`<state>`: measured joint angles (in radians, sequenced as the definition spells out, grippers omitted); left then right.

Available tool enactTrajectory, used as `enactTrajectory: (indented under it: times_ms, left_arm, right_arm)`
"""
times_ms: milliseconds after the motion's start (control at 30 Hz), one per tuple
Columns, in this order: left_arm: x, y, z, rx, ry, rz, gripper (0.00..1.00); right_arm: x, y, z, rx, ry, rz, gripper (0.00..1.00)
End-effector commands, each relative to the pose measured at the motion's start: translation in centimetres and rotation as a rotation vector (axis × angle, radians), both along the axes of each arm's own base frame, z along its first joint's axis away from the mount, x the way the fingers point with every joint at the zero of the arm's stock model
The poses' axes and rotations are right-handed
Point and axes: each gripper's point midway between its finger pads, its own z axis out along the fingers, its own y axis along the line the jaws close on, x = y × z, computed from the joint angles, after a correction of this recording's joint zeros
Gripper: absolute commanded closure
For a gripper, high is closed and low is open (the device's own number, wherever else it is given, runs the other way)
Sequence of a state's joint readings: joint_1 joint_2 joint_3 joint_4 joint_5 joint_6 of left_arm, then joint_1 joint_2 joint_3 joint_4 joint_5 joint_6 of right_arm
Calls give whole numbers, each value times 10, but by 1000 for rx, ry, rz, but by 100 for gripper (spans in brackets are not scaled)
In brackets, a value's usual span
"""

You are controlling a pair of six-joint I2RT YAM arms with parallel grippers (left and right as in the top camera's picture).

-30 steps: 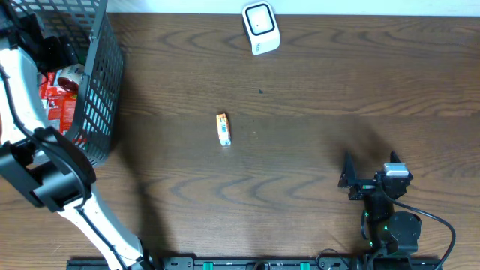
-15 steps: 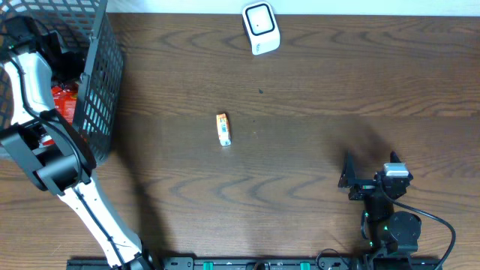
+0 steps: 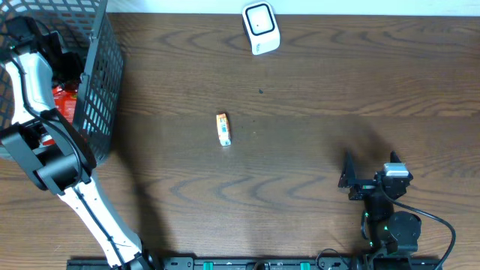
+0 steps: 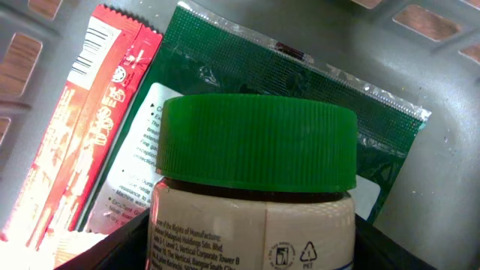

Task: Scan the item barcode
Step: 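Lower the left gripper into the basket and grasp the green-lidded jar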

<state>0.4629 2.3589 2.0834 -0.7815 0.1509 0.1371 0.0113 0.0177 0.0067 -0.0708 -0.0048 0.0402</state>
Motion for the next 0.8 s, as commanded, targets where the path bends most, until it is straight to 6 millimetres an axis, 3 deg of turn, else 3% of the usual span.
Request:
enactTrajectory:
  times_ms: [0, 200, 467, 667, 767]
  left_arm:
    - [0, 3, 43, 43, -68, -2, 39]
    - [-1, 2, 97, 82, -159, 11, 39]
    - [-17, -6, 192, 145, -325, 36, 39]
    - [-55, -25, 284, 143, -495, 123, 39]
    - [-82, -42, 314, 134, -529, 140, 39]
  right_arm:
    - [0, -1, -1, -4, 1, -3, 1]
    - [0, -1, -1, -4, 1, -3, 1]
    - [0, -1, -1, -4, 1, -3, 1]
    - [0, -1, -1, -4, 1, -3, 1]
    - [0, -1, -1, -4, 1, -3, 1]
